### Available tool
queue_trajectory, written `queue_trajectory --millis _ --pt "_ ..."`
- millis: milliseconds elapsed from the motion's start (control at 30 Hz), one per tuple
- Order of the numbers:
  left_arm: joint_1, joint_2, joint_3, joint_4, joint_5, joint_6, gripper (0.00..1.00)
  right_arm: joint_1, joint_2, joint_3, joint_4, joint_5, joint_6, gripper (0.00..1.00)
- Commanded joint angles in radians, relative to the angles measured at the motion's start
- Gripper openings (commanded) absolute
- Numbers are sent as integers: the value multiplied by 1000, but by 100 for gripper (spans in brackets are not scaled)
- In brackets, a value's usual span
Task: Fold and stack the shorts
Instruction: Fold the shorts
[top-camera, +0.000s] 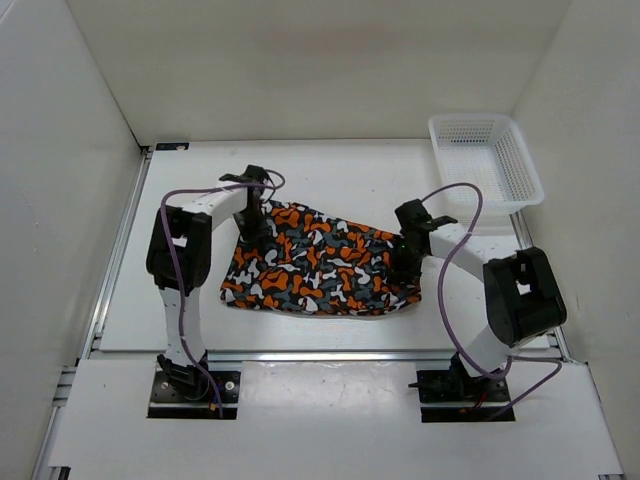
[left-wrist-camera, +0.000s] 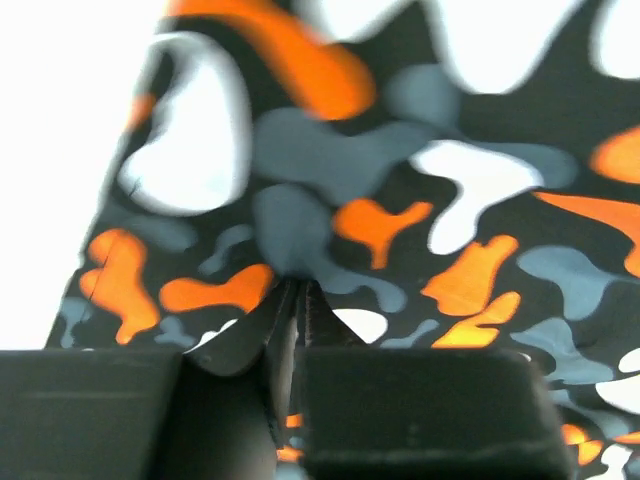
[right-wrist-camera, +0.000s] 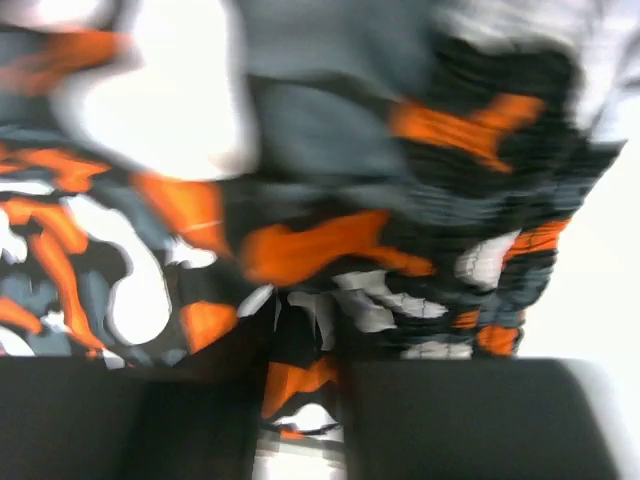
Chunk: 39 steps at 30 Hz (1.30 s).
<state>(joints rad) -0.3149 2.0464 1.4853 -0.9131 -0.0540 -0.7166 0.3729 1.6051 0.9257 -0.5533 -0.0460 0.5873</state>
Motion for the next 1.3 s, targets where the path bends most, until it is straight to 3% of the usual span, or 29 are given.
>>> queue_trajectory --millis 0,67,133,233,333,433,533,667,900,933,1000,1033,1133,1200,1267 --pt "31 -35 81 -19 -62 83 21 32 -101 128 -88 127 -13 43" --pt "31 -84 105 -29 -89 97 28 18 -170 175 -114 302 -44 88" --pt "31 -110 121 -56 -101 108 36 -34 -194 185 -114 321 -84 90" --pt "43 -150 130 -70 -119 117 40 -103 -177 176 -114 235 -113 84" --pt "91 -172 67 -70 -129 117 40 -155 -148 119 -92 129 -144 84" --pt "155 -181 -22 -27 -78 128 40 -190 -139 79 -54 16 -155 93" --pt "226 -201 -112 31 -3 137 49 -213 -104 13 1 -96 -155 93" --pt "276 -201 -161 72 46 146 51 -223 -73 -22 64 -146 -135 84" --pt "287 -141 -161 97 106 155 51 -223 4 -42 121 -155 -126 51" --pt "287 -131 -161 108 106 155 47 -223 4 -42 121 -146 -126 40" --pt "287 -118 -172 117 115 155 41 -223 4 -28 109 -117 -126 27" --pt "287 -118 -172 117 115 155 33 -223 4 -18 98 -101 -138 15" --pt "287 -118 -195 126 125 155 23 -223 -19 39 33 -20 -161 0" --pt "275 -118 -206 126 125 155 10 -223 -42 74 -5 15 -179 0" --pt "243 -118 -206 126 125 145 10 -223 -53 130 -60 67 -202 0"
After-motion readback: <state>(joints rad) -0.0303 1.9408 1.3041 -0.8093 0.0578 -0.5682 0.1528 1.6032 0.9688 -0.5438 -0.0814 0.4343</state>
